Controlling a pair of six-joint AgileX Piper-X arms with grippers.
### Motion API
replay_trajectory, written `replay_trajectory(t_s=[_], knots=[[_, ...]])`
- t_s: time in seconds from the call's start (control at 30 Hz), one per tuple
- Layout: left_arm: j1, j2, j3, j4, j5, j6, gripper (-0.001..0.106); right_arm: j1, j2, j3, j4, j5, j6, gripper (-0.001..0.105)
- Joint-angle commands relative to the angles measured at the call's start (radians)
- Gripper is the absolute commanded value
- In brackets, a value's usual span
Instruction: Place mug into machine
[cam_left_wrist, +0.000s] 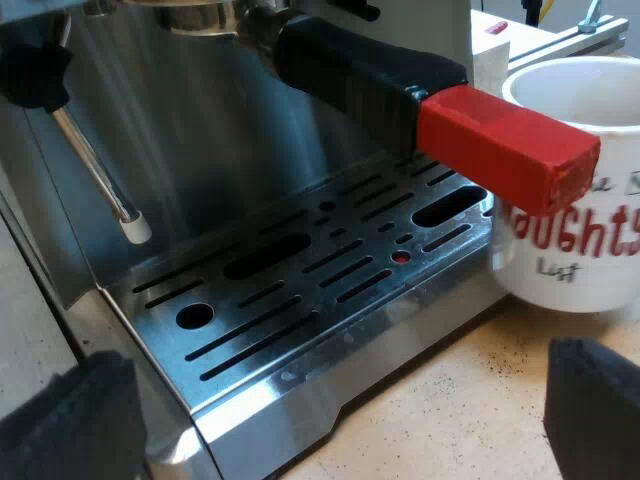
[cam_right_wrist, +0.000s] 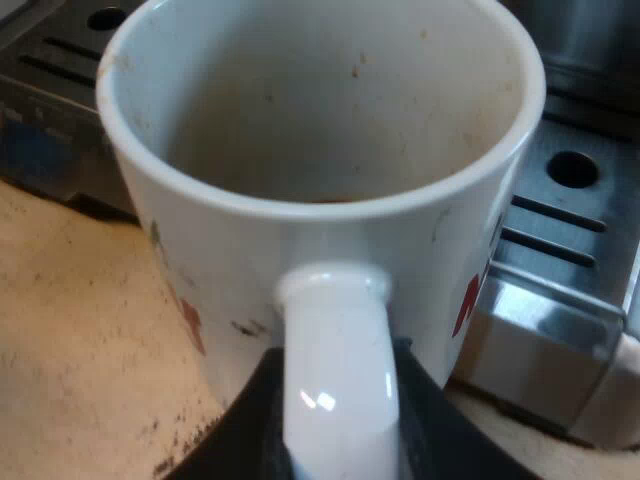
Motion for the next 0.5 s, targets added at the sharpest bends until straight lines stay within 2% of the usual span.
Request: replay_trajectory(t_s=[0.03,0.2,0.5], knots=[[-0.002,-0.002,-0.002,-0.015,-0.010,-0.011,0.082,-0.003,0.007,-0.034,-0.070,0.011,-0.014,0.000],[-0.002,-0.002,-0.002,-0.015,0.021,-0.011,0.082,-0.003,0.198,-0.152,-0.170,0.011,-0.031,0.000],[-0.002,-0.002,-0.002,-0.015,0.042,-0.011,0.082,-0.050,0.354,-0.291,-0.184,0.009,-0.031,0.000]])
